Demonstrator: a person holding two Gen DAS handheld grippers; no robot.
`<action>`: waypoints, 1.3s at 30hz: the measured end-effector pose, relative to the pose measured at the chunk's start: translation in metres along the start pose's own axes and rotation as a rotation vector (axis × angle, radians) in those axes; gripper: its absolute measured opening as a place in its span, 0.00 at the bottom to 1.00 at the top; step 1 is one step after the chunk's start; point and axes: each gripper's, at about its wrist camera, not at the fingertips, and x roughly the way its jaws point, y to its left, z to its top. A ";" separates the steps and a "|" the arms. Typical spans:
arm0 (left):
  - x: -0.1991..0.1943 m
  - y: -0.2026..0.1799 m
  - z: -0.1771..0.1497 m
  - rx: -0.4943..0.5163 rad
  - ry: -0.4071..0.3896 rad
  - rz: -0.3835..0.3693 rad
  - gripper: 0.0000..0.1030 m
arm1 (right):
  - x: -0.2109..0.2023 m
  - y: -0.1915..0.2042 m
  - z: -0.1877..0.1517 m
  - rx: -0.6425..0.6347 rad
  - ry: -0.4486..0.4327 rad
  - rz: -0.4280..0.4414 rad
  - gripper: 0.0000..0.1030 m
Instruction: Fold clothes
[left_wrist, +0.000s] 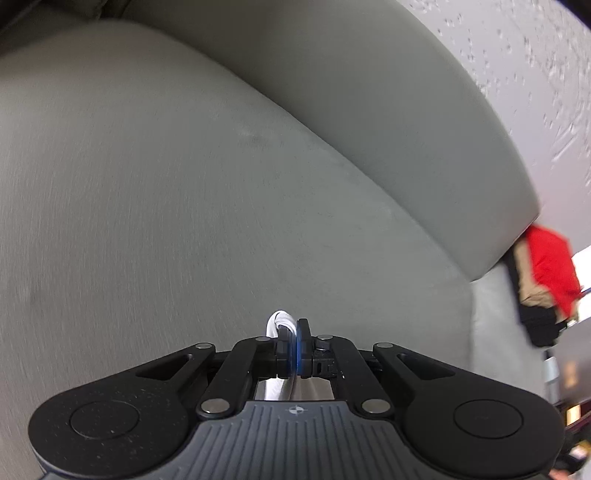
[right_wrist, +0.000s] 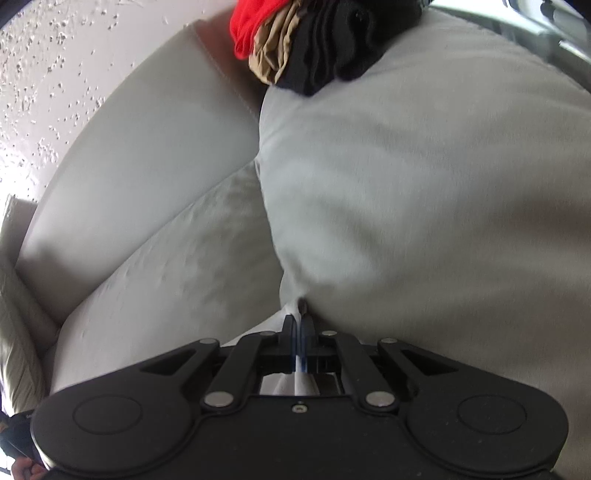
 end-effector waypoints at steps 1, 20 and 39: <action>0.003 -0.001 0.000 0.016 0.002 0.013 0.00 | 0.001 0.000 0.000 -0.002 -0.007 -0.009 0.02; -0.153 -0.029 -0.053 0.326 -0.125 0.104 0.24 | -0.156 -0.021 -0.023 -0.009 -0.152 0.033 0.34; -0.159 -0.001 -0.151 0.261 -0.055 0.083 0.32 | -0.129 -0.081 -0.094 0.061 -0.018 0.136 0.40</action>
